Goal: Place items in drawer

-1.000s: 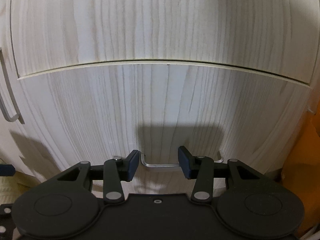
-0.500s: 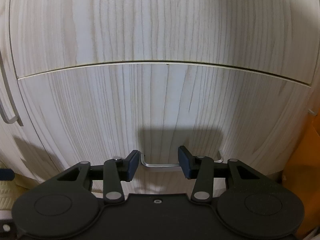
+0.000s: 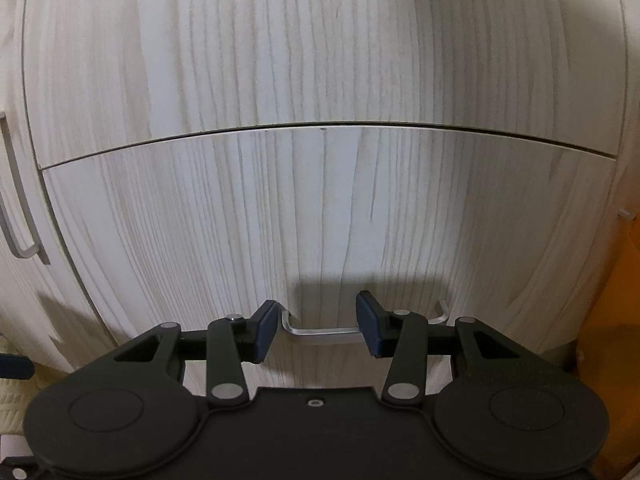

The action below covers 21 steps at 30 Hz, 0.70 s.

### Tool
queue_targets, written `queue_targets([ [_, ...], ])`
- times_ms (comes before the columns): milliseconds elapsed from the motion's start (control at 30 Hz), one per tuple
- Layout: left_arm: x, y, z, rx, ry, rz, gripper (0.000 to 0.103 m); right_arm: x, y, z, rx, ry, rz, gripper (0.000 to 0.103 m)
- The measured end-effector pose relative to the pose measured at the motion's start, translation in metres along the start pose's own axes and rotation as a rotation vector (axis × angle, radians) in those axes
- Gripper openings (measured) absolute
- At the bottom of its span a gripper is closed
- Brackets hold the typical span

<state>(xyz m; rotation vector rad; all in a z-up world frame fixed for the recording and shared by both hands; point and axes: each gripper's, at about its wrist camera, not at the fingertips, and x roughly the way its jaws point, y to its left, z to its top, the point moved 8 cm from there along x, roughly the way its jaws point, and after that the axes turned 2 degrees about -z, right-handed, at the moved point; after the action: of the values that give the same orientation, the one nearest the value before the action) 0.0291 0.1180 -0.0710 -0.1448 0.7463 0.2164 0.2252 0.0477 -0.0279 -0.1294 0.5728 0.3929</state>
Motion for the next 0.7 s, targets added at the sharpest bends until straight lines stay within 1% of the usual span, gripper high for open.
queue_targets([
  [67,0.000,-0.001,-0.001,0.012,0.004,0.007,0.103,-0.004,-0.001,-0.006,0.007,-0.035,0.001,0.051],
  [100,0.000,-0.001,-0.002,0.020,0.005,0.010,0.103,-0.008,-0.003,-0.010,0.035,-0.059,0.003,0.051],
  [133,-0.001,-0.002,-0.003,0.029,0.005,0.011,0.103,-0.016,-0.006,-0.016,0.084,-0.083,0.002,0.052],
  [167,-0.001,-0.003,-0.004,0.037,0.005,0.012,0.103,-0.023,-0.009,-0.021,0.134,-0.106,0.000,0.058],
  [233,-0.001,-0.005,-0.004,0.049,0.009,0.014,0.103,-0.037,-0.009,-0.034,0.250,-0.137,0.004,0.066],
  [300,-0.001,-0.006,-0.004,0.061,0.013,0.016,0.103,-0.056,-0.001,-0.049,0.320,-0.162,0.021,0.067],
  [333,-0.002,-0.007,-0.004,0.067,0.014,0.018,0.103,-0.065,0.005,-0.056,0.333,-0.171,0.028,0.068],
  [367,-0.002,-0.009,-0.004,0.074,0.014,0.023,0.103,-0.072,0.014,-0.061,0.315,-0.173,0.030,0.070],
  [433,-0.003,-0.013,-0.004,0.087,0.009,0.040,0.103,-0.072,0.042,-0.058,0.230,-0.177,0.025,0.071],
  [500,-0.004,-0.021,-0.004,0.113,0.009,0.038,0.103,-0.095,0.049,-0.057,0.165,-0.203,0.018,0.071],
  [533,-0.005,-0.024,-0.003,0.123,0.009,0.031,0.103,-0.107,0.042,-0.051,0.185,-0.204,0.029,0.073],
  [600,-0.008,-0.030,-0.002,0.135,0.007,0.024,0.103,-0.115,0.037,-0.056,0.251,-0.189,0.043,0.075],
  [667,-0.011,-0.034,0.001,0.137,-0.001,0.026,0.103,-0.115,0.031,-0.057,0.278,-0.155,0.031,0.081],
  [700,-0.013,-0.036,0.002,0.137,-0.006,0.027,0.103,-0.119,0.029,-0.056,0.283,-0.139,0.019,0.081],
])
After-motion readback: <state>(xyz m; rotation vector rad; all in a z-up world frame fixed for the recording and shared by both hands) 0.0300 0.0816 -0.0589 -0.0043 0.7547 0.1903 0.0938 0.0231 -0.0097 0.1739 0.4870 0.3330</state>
